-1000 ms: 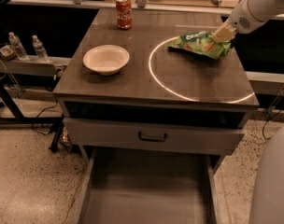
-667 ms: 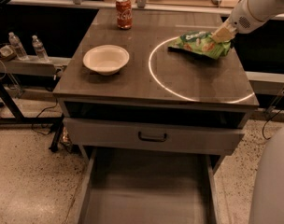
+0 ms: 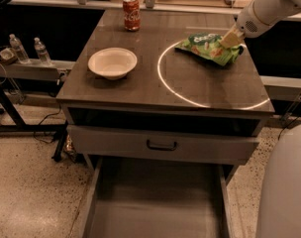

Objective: Place green rice chip bag into middle drawer

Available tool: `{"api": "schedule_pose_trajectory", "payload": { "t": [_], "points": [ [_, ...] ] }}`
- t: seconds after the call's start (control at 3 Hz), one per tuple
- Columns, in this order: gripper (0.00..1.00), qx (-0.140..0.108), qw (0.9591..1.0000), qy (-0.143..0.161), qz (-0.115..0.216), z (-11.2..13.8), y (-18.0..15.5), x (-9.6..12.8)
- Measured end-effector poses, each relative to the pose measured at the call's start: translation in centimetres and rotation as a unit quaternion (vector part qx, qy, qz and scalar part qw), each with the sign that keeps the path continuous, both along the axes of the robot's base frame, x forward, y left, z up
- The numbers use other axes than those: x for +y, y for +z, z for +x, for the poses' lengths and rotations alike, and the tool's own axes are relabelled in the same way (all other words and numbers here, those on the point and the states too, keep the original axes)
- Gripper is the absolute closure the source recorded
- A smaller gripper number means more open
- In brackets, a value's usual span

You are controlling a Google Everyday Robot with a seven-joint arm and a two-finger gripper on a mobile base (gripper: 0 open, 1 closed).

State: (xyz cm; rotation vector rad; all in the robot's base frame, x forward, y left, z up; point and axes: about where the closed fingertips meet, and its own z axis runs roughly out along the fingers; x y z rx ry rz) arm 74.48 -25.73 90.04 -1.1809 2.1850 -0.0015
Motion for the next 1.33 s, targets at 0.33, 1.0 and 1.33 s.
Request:
{"api": "schedule_pose_trajectory", "payload": {
  "t": [0.33, 1.0, 1.33],
  "points": [
    [0.3, 0.003, 1.0, 0.0, -0.006, 0.2, -0.2, 0.5],
    [0.0, 0.011, 0.9999, -0.002, -0.013, 0.5, -0.6, 1.3],
    [0.0, 0.034, 0.9994, -0.009, 0.004, 1.2, -2.5, 1.4]
  ]
}}
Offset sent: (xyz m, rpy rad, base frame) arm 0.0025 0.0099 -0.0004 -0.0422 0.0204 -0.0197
